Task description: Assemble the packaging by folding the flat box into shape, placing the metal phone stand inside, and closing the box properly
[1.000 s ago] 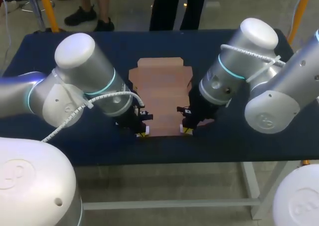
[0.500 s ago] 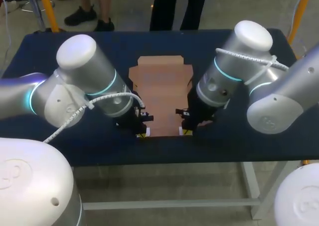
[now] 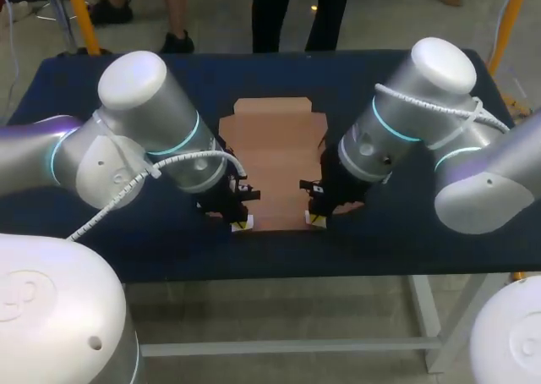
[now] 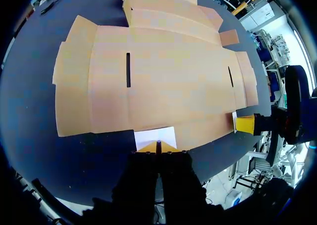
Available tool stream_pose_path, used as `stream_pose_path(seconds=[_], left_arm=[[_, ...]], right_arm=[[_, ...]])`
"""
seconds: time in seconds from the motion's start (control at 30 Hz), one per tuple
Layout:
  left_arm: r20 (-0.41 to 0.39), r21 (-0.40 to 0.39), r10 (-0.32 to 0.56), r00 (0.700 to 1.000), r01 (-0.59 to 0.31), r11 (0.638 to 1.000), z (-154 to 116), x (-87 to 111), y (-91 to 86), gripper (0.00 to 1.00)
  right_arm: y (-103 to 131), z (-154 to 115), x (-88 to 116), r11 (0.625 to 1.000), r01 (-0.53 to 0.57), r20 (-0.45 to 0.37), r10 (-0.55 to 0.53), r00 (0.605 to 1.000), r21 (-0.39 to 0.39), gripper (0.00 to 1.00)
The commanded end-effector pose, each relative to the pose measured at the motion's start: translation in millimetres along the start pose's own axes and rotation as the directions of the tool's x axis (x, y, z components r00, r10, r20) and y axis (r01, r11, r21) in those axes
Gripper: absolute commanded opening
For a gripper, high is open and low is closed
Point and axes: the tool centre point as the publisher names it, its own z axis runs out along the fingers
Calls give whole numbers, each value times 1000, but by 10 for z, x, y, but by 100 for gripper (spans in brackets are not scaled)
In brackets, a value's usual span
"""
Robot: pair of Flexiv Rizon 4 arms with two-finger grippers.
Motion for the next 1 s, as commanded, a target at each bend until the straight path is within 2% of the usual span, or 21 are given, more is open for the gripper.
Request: stream_pose_path(seconds=[0.03,0.13,0.37,0.8,0.83,0.87,0.9,0.93,0.97,1.0], left_arm=[[-16,0,3,1000,-3,1000,-243,-37,-26,0],[-35,-4,1,999,-2,1000,-362,-60,-81,0],[-66,-20,-1,998,-1,1000,-568,-96,-206,0],[-131,-55,-11,991,4,998,-903,-326,-476,0],[-141,-59,-2,990,-6,998,-926,-347,-491,5],[-144,-60,11,990,-20,998,-951,-366,-505,27],[-147,-63,28,989,-37,997,-973,-384,-517,39],[-155,-65,32,987,-42,997,-999,-406,-535,60],[-161,-64,40,986,-51,997,-1022,-426,-557,76],[-162,-62,51,986,-61,996,-1039,-444,-577,89]], right_arm=[[0,-236,-62,1000,1,-44,-3,999,-26,0],[65,-336,-98,1000,-4,-82,3,997,-13,0],[163,-492,-156,1000,-23,-114,22,993,-6,0],[420,-829,-281,999,-25,-185,30,982,26,0],[445,-855,-295,1000,-12,-199,15,980,19,0],[465,-884,-308,1000,5,-207,-2,978,13,6],[487,-911,-323,1000,10,-204,-9,979,2,24],[510,-937,-340,1000,28,-214,-30,976,-13,35],[528,-961,-355,999,48,-221,-52,974,-23,43],[549,-980,-370,998,56,-218,-61,974,-30,56]])
